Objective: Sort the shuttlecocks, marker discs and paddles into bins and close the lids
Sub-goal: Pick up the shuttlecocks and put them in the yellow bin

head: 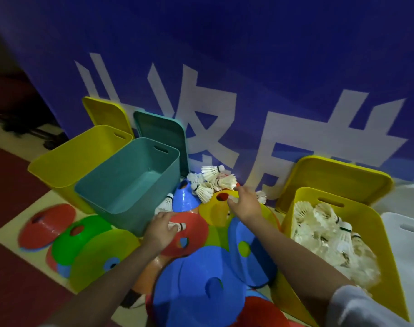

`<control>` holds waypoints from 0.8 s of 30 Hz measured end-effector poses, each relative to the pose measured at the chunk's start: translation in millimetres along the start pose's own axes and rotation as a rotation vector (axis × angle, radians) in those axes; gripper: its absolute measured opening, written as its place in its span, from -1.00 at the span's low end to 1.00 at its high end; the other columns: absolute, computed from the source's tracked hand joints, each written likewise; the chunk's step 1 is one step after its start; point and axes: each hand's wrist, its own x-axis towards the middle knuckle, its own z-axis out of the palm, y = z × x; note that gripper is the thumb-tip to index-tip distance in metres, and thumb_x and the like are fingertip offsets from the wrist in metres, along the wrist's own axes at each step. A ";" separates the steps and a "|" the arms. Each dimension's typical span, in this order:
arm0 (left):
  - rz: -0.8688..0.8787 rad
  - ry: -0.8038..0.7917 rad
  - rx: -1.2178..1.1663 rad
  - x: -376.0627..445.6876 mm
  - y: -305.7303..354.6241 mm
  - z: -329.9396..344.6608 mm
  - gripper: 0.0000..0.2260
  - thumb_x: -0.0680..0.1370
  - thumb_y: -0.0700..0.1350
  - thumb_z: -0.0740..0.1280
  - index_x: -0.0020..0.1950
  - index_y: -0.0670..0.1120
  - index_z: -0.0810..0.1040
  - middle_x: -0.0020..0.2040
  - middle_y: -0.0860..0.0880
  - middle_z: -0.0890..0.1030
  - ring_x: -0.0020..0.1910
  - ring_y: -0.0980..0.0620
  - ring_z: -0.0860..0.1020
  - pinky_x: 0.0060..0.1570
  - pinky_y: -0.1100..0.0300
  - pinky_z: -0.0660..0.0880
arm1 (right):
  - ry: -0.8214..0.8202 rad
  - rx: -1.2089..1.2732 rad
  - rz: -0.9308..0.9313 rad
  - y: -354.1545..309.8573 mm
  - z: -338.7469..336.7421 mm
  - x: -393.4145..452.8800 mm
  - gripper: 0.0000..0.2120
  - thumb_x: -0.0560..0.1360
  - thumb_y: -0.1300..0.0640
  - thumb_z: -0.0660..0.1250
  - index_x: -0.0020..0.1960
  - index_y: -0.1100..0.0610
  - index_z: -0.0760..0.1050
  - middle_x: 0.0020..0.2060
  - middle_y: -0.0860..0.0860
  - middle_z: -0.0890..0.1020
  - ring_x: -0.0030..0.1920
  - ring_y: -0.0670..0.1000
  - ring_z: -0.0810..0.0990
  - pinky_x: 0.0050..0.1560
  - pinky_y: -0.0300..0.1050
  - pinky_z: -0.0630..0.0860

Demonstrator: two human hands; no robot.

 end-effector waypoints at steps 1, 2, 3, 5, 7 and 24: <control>0.042 -0.028 0.033 5.1 -1.8 0.3 -0.58 0.50 -0.06 0.28 0.36 -0.08 0.44 0.27 -0.13 0.46 0.30 -0.14 0.38 0.30 0.11 0.31 | -0.015 -0.082 0.028 0.5 4.4 5.8 -0.47 0.49 -0.14 0.26 0.35 0.14 0.36 0.27 0.14 0.45 0.29 0.14 0.40 0.24 0.02 0.39; 0.084 -0.056 0.064 11.2 -4.4 2.0 -0.57 0.50 -0.05 0.26 0.37 -0.08 0.43 0.28 -0.12 0.45 0.32 -0.12 0.36 0.32 0.11 0.29 | -0.040 -0.156 0.073 0.9 7.7 10.0 -0.41 0.48 -0.20 0.24 0.37 0.13 0.32 0.29 0.14 0.44 0.30 0.15 0.40 0.26 0.05 0.39; 0.117 -0.085 0.102 16.5 -6.9 3.6 -0.57 0.51 -0.05 0.26 0.38 -0.07 0.41 0.29 -0.10 0.44 0.33 -0.11 0.34 0.32 0.12 0.28 | -0.074 -0.216 0.130 1.1 10.0 13.4 -0.35 0.46 -0.25 0.23 0.40 0.12 0.28 0.31 0.13 0.44 0.31 0.16 0.41 0.27 0.09 0.38; 0.196 -0.124 0.213 27.9 -14.9 9.2 -0.57 0.53 -0.05 0.26 0.40 -0.04 0.38 0.32 -0.07 0.43 0.35 -0.09 0.34 0.33 0.12 0.27 | -0.145 -0.308 0.234 0.8 13.3 18.0 -0.29 0.42 -0.33 0.23 0.40 0.09 0.26 0.29 0.11 0.47 0.31 0.16 0.42 0.32 0.13 0.32; 0.253 -0.173 0.347 36.8 -22.6 13.4 -0.56 0.53 0.00 0.24 0.41 0.00 0.35 0.33 -0.05 0.42 0.33 -0.08 0.36 0.32 0.12 0.28 | -0.181 -0.385 0.284 -0.2 16.2 21.8 -0.28 0.39 -0.36 0.25 0.37 0.08 0.30 0.26 0.10 0.50 0.30 0.14 0.43 0.34 0.13 0.28; 0.350 -0.079 0.122 39.4 -16.5 5.0 -0.57 0.50 0.07 0.26 0.37 0.07 0.43 0.17 0.04 0.56 0.16 -0.03 0.49 0.16 0.10 0.36 | 0.062 0.209 0.116 -12.4 2.4 20.9 -0.49 0.44 -0.03 0.43 0.33 0.08 0.42 0.23 0.07 0.47 0.16 0.03 0.47 0.08 -0.19 0.38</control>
